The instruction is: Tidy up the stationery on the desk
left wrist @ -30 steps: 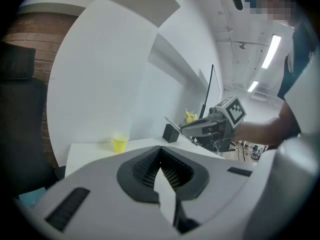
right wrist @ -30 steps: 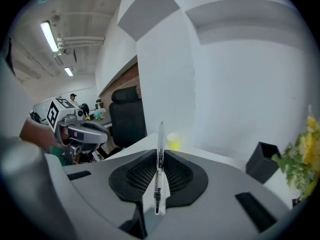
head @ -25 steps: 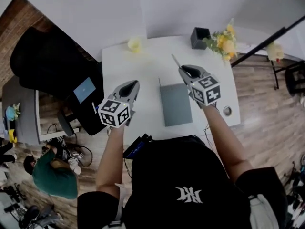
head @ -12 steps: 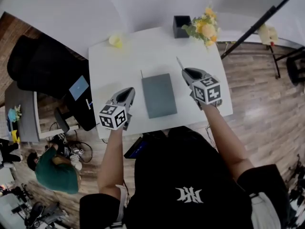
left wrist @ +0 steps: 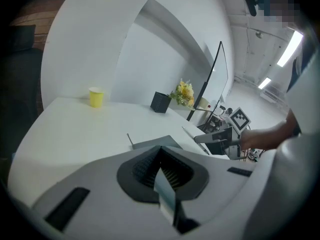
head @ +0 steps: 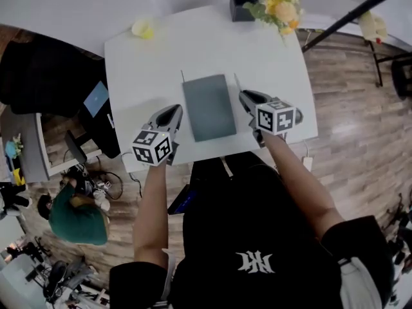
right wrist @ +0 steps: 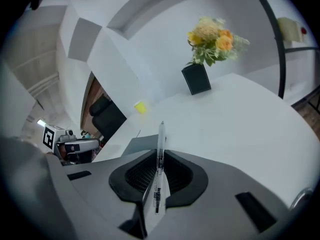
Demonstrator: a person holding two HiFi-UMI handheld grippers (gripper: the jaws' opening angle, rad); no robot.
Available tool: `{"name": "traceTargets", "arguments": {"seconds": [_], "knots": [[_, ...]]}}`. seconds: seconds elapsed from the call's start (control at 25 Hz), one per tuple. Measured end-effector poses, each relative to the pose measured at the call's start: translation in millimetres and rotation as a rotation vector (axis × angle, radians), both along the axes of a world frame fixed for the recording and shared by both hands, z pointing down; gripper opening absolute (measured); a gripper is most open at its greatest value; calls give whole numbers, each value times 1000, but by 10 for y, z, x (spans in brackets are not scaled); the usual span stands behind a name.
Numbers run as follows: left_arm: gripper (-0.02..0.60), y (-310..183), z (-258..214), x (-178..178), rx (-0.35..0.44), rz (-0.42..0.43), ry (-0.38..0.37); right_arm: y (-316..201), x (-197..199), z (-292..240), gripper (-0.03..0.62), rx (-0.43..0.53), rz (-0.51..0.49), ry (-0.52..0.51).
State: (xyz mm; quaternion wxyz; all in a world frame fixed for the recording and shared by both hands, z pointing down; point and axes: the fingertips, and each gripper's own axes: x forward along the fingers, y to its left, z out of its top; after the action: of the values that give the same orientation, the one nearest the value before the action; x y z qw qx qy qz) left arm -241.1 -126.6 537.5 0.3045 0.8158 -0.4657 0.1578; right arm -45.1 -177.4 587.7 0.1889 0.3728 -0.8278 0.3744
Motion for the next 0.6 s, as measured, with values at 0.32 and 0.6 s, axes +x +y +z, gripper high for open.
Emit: {"name": "traceTargets", "arguments": {"seconds": [0.32,0.6], "knots": [[3,-70,102,55,-12,18,30,250,-53,272,66,-120,76,-1],[3,69,257,202,-39,74,21,335,-107,363,66,-147,80,31]]}}
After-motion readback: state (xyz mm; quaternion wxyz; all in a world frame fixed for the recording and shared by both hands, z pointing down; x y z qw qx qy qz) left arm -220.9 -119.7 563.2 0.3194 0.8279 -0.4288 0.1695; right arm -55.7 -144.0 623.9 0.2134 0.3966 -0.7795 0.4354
